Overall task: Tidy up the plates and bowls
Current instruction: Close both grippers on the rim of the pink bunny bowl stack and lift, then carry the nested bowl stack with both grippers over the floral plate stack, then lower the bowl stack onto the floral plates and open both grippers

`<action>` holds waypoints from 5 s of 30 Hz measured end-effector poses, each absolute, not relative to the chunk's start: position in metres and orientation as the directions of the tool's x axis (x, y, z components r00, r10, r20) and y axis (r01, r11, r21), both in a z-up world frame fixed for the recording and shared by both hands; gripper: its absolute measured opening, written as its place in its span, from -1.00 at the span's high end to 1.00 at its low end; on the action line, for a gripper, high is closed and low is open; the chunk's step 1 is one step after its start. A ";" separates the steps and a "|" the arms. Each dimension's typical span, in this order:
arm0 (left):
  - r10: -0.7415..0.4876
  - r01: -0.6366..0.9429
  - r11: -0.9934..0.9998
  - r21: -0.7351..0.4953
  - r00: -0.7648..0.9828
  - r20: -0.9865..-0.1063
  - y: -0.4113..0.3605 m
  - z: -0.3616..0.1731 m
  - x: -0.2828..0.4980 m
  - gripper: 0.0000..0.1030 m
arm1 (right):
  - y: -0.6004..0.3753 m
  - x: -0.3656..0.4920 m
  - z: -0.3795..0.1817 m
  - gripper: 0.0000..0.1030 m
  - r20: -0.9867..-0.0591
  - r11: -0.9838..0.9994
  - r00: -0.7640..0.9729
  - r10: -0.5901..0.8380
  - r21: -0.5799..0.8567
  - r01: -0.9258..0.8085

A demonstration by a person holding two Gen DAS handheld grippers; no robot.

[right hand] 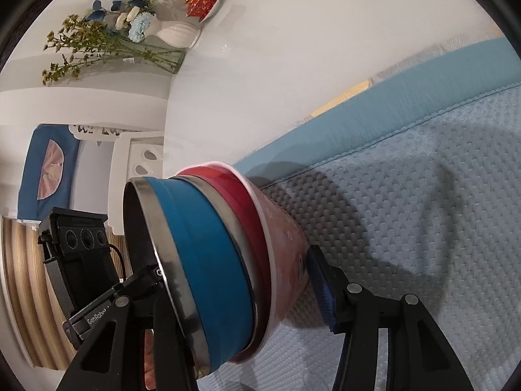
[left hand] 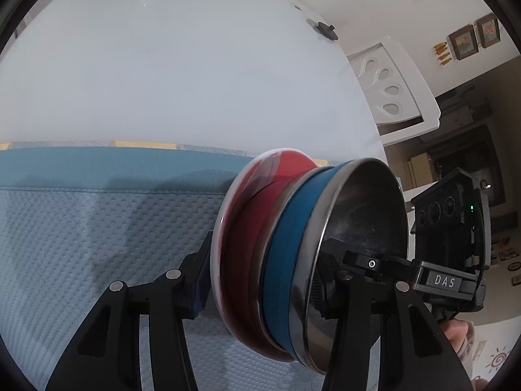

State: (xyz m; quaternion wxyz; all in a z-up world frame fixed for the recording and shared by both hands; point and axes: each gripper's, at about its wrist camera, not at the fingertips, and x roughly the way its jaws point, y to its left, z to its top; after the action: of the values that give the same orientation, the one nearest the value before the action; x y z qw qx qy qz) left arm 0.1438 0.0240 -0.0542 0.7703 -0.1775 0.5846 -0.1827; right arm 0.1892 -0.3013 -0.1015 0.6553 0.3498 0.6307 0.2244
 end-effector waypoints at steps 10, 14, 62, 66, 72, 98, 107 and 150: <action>-0.442 0.075 0.895 -0.440 0.291 -0.848 0.027 -0.025 0.120 0.09 | -0.296 0.181 -0.076 0.03 -0.647 0.639 0.095 0.756 0.762 0.105; -0.419 0.069 0.905 -0.419 0.309 -0.854 0.027 -0.012 0.106 0.09 | -0.293 0.173 -0.065 0.03 -0.640 0.633 0.088 0.764 0.769 0.093; -0.470 0.057 0.880 -0.472 0.258 -0.844 0.072 0.019 -0.012 0.10 | -0.239 0.039 0.008 0.03 -0.730 0.709 0.098 0.677 0.682 0.181; -0.471 0.072 0.880 -0.469 0.257 -0.844 0.068 0.022 -0.024 0.10 | -0.240 0.029 0.012 0.03 -0.739 0.718 0.101 0.666 0.672 0.179; -0.480 0.093 0.876 -0.473 0.262 -0.837 0.065 0.024 -0.043 0.10 | -0.245 0.014 0.017 0.03 -0.744 0.725 0.107 0.660 0.668 0.171; -0.499 0.121 0.866 -0.486 0.283 -0.819 0.054 0.028 -0.109 0.10 | -0.241 -0.049 0.030 0.03 -0.771 0.755 0.109 0.627 0.636 0.156; -0.495 0.087 0.867 -0.490 0.259 -0.829 0.056 0.008 -0.121 0.10 | -0.235 -0.062 0.011 0.03 -0.788 0.768 0.071 0.612 0.613 0.185; -0.304 0.101 0.953 -0.287 0.301 -0.904 0.039 -0.029 -0.146 0.09 | -0.210 -0.073 -0.020 0.04 -0.890 0.890 0.022 0.456 0.456 -0.008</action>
State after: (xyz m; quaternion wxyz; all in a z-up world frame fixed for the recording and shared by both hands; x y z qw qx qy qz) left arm -0.1456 0.0391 -0.0291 0.8016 -0.0880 0.5778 -0.1262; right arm -0.0728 -0.2099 -0.0203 0.6956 0.1652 0.6790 0.1667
